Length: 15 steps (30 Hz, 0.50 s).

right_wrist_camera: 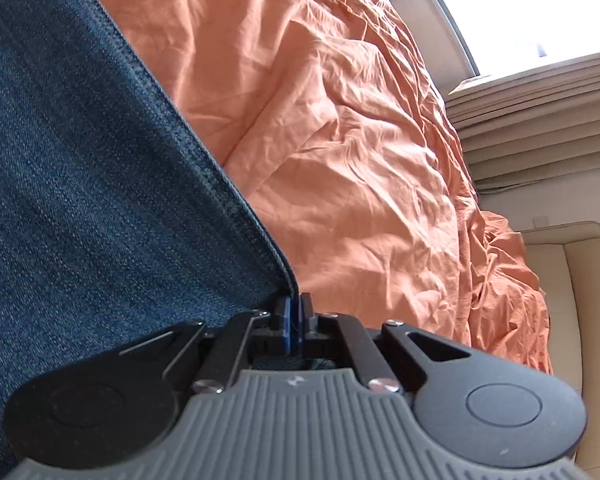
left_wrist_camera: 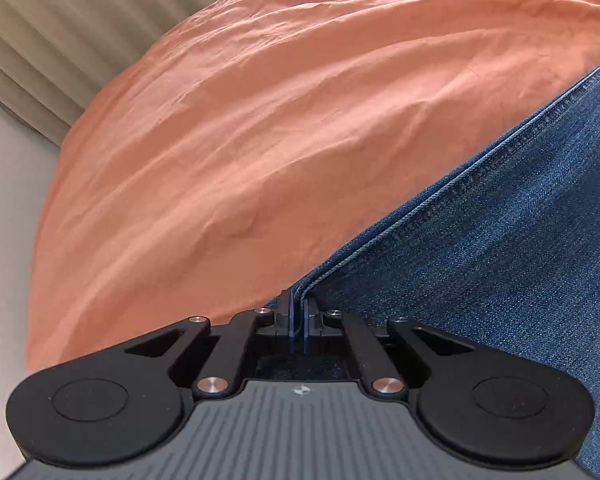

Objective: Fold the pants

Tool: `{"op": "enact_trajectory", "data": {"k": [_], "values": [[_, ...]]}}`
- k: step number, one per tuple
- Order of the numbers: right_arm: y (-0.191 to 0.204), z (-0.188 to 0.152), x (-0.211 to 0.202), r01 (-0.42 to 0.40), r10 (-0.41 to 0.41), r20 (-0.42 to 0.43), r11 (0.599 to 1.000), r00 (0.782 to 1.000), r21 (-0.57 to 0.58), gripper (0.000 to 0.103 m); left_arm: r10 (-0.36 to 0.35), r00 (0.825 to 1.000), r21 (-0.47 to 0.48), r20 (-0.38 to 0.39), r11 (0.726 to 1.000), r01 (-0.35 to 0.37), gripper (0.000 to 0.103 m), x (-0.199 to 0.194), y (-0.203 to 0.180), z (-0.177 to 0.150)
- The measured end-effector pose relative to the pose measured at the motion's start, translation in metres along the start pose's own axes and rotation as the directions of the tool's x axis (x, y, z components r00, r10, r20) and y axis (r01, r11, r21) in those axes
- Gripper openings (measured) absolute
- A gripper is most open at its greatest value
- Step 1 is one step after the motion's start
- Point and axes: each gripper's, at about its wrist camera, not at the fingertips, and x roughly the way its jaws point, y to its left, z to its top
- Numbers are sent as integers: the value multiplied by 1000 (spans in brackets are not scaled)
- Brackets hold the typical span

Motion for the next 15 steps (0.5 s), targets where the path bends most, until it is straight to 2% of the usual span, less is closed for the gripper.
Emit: {"op": "enact_trajectory", "data": {"k": [3,4,5,6,7,8,9,11,13,15], "values": [[3,-2,-2,16,-16,-1,1000,1000,18,0,10,1000,4,14,1000,-10,6,0,-1,-2],[4,-2,-6,27,-27,0,999,1000,28,0,26,999,7,20,1000,-27,12,-2,-2,-2],[3,-2,-10,40,-40,-2,998,999,37,5,46,999,15,28,999,-47,19,-7,-4,-2],[0,-3,-18,58,-58,-1,997,998,58,24,61,997,14,42,998,-61,30,-12,-4,-4],[-4,-4,-26,69,-70,5,994,998,86,36,78,995,3,66,997,-79,61,-20,-2,-1],[-8,-5,-36,74,-76,11,990,997,117,52,88,992,-19,88,996,-87,81,-31,1,-2],[-13,-7,-50,71,-75,17,984,997,161,56,90,991,-40,102,995,-87,80,-40,6,-4],[-21,-8,-77,30,-37,23,967,999,251,56,96,990,-85,107,993,-87,76,-67,19,-11],[-23,-9,-111,-49,33,52,932,998,360,56,102,987,-140,122,987,-85,76,-91,35,-22],[-20,-8,-142,-154,123,97,879,988,451,58,83,989,-228,120,972,-54,76,-119,62,-38]]}}
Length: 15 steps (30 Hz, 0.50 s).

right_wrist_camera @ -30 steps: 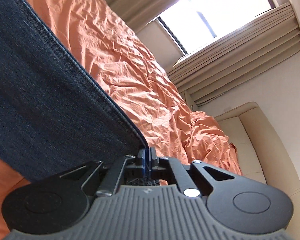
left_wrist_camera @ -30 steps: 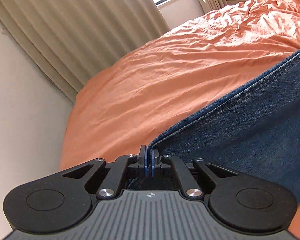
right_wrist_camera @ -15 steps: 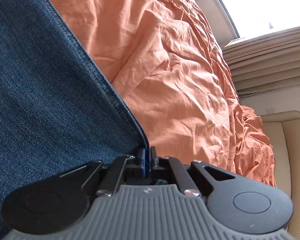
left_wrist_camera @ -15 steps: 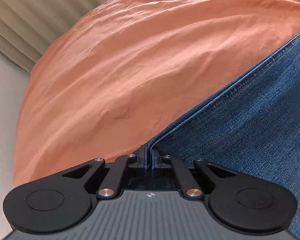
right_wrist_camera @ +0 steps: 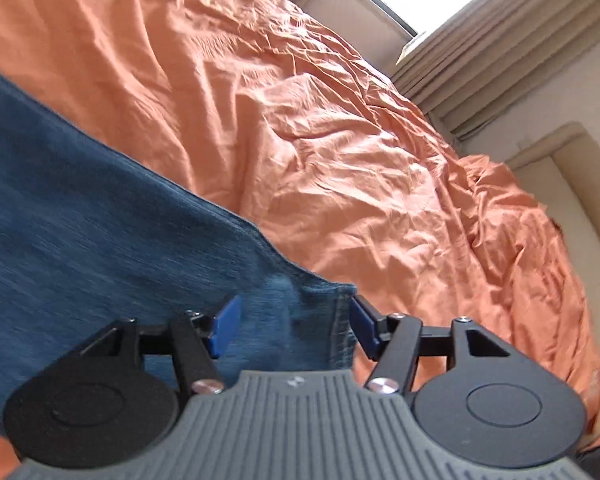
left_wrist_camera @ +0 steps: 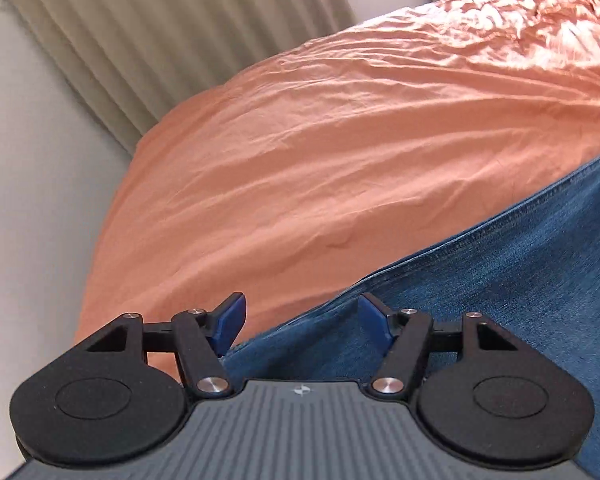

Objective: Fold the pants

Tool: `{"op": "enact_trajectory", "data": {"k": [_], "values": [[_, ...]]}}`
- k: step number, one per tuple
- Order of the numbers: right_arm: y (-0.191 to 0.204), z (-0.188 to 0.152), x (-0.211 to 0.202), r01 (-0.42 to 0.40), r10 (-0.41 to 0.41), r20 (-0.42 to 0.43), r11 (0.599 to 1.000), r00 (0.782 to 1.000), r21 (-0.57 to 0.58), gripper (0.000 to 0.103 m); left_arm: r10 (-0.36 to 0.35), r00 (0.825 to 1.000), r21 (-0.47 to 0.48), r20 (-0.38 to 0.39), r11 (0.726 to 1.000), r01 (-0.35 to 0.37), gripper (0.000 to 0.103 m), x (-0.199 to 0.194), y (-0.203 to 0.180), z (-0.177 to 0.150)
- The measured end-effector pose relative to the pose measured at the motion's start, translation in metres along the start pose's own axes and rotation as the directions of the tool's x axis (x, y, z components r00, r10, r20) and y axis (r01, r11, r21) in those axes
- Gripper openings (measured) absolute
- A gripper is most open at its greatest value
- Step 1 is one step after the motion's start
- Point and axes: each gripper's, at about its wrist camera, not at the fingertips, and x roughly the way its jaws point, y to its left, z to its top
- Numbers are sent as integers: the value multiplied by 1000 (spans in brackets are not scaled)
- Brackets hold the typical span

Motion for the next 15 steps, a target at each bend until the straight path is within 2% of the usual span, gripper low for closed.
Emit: {"op": "enact_trajectory", "data": {"k": [3,6,9,12,14,15], "values": [[27,-1,-39,-167,166,22,979,986,119,58,-1,1000,-125,-13,992,-1,75,-35,42,-18],[67,-2,-68,-305,302,46,933,952,192,58,-13,1000,-267,-25,964,5,75,-59,87,-46],[116,-2,-92,-408,400,85,881,913,240,58,-32,999,-388,-28,921,19,75,-68,120,-75],[158,0,-101,-474,464,105,837,880,274,57,-59,998,-497,-18,867,42,75,-70,143,-111],[183,4,-101,-522,518,102,793,849,315,57,-87,996,-557,-9,827,68,75,-64,154,-131],[193,6,-100,-528,526,103,782,844,331,57,-98,995,-582,-3,809,78,75,-59,158,-139]]}}
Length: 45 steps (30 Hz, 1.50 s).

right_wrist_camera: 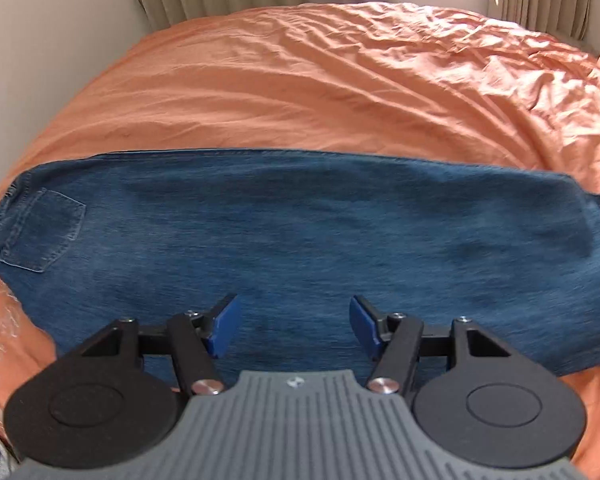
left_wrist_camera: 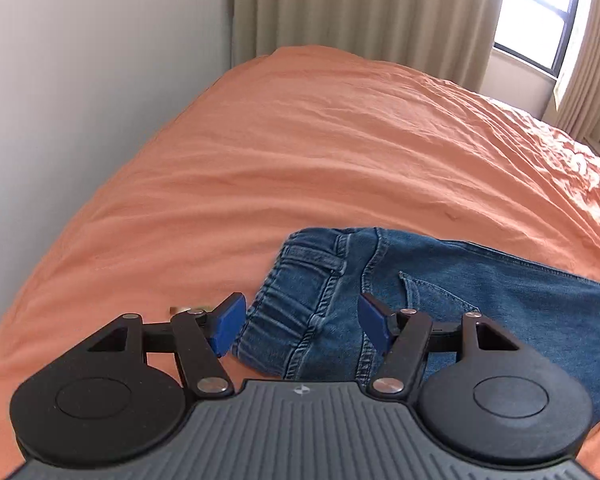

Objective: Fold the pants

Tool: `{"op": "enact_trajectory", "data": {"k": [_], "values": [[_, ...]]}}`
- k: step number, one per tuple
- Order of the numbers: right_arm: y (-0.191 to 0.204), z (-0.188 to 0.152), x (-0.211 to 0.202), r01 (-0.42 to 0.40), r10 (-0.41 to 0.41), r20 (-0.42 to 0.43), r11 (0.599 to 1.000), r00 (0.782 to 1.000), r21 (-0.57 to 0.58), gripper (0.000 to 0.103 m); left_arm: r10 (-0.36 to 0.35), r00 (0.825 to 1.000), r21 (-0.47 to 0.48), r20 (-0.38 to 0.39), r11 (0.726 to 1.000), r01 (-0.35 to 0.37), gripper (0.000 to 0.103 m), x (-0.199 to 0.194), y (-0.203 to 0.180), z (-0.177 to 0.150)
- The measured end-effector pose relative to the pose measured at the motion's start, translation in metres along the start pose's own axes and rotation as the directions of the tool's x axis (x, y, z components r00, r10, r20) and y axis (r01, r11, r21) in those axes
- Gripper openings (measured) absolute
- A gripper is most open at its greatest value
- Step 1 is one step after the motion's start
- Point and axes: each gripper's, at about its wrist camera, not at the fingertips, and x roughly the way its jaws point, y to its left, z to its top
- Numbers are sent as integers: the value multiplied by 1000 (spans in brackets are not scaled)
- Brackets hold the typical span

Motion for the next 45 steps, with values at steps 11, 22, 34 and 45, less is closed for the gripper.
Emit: {"op": "enact_trajectory", "data": {"k": [11,22,34,45], "values": [[25,0,54,-91,90,62,996,994,9,58,-207,978,-97,9,974,207,79,86,41,16],[-1,17,80,-68,57,111,993,992,95,58,-59,997,180,-47,981,67,69,143,-12,2],[-22,12,67,-72,56,109,986,993,150,57,67,964,340,258,928,-155,12,50,-53,6],[-34,9,71,-33,17,104,987,994,157,51,176,977,252,123,946,-202,13,138,-46,16]]}}
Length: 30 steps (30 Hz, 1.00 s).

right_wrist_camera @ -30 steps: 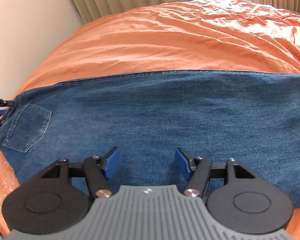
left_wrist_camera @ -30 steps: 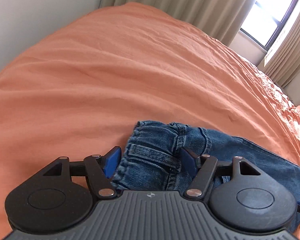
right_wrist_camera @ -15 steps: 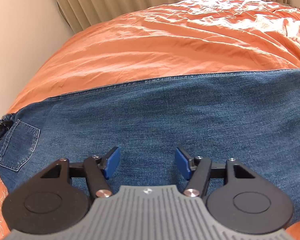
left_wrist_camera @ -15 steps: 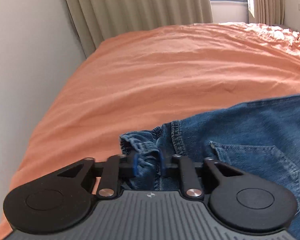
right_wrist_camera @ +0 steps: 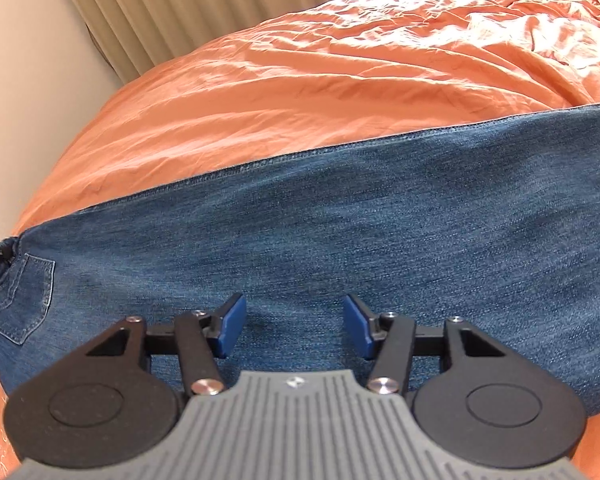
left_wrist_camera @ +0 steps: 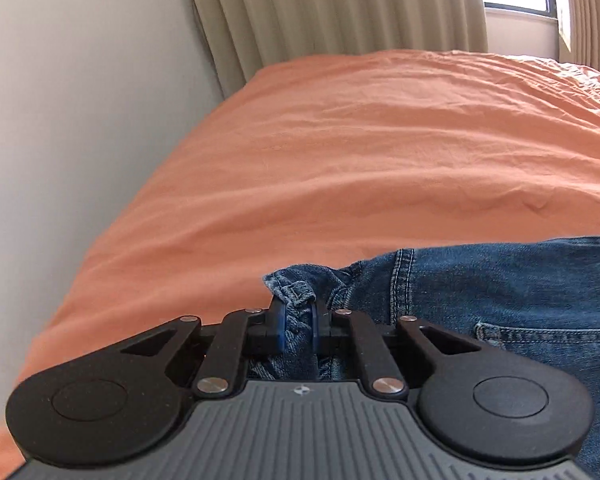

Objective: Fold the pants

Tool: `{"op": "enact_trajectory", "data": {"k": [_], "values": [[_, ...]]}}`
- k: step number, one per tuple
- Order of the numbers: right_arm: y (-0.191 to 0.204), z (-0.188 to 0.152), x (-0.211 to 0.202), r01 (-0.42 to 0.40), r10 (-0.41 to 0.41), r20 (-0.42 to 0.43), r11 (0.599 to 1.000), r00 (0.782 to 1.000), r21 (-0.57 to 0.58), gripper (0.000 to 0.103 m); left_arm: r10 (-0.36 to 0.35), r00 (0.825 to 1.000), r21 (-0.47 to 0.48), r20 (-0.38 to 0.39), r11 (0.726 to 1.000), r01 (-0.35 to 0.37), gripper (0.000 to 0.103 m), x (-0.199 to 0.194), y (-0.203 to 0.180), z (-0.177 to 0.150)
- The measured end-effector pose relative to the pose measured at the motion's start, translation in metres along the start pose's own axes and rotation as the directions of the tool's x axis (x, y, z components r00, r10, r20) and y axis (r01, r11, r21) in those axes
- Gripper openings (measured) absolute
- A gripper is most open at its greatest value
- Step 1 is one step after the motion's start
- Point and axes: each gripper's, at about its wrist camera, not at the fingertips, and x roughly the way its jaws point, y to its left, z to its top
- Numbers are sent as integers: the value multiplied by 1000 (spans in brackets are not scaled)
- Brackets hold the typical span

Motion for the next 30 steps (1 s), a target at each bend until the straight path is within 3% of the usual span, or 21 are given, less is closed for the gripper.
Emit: {"op": "enact_trajectory", "data": {"k": [3,5,8,13,16,18,20,23,24,26,27,30], "values": [[7,-2,4,28,-28,-7,998,1000,-55,53,13,998,-32,-55,999,-15,30,10,6,-5],[12,-2,6,40,-41,-8,996,999,-86,56,29,997,-45,-68,998,-32,52,3,13,1],[16,-3,6,50,-51,-7,993,999,-110,59,-1,998,-62,-69,998,-3,74,-19,31,11],[11,-3,-1,31,-32,-3,997,999,-76,59,-34,999,-216,-25,976,28,78,-72,68,1],[9,-5,-9,18,-18,1,998,1000,-52,58,-87,996,-371,-15,926,75,78,-92,85,-19],[10,-7,-15,12,-12,8,999,1000,-49,58,-137,991,-470,-13,875,115,78,-99,94,-38],[11,-8,-19,10,-9,14,999,1000,-52,59,-187,982,-593,-11,793,145,79,-99,102,-62],[12,-10,-23,9,-8,24,998,1000,-56,59,-285,958,-759,19,620,199,80,-84,106,-101],[11,-11,-25,10,-9,28,998,1000,-58,58,-301,953,-798,36,566,209,80,-78,106,-112],[10,-11,-26,14,-12,35,998,999,-60,59,-332,939,-873,93,426,237,80,-60,103,-130],[9,-12,-27,16,-14,38,998,999,-60,59,-336,934,-890,123,379,254,80,-53,102,-136],[2,-12,-26,22,-20,36,999,999,-43,59,-331,931,-912,153,315,262,67,-30,94,-139]]}}
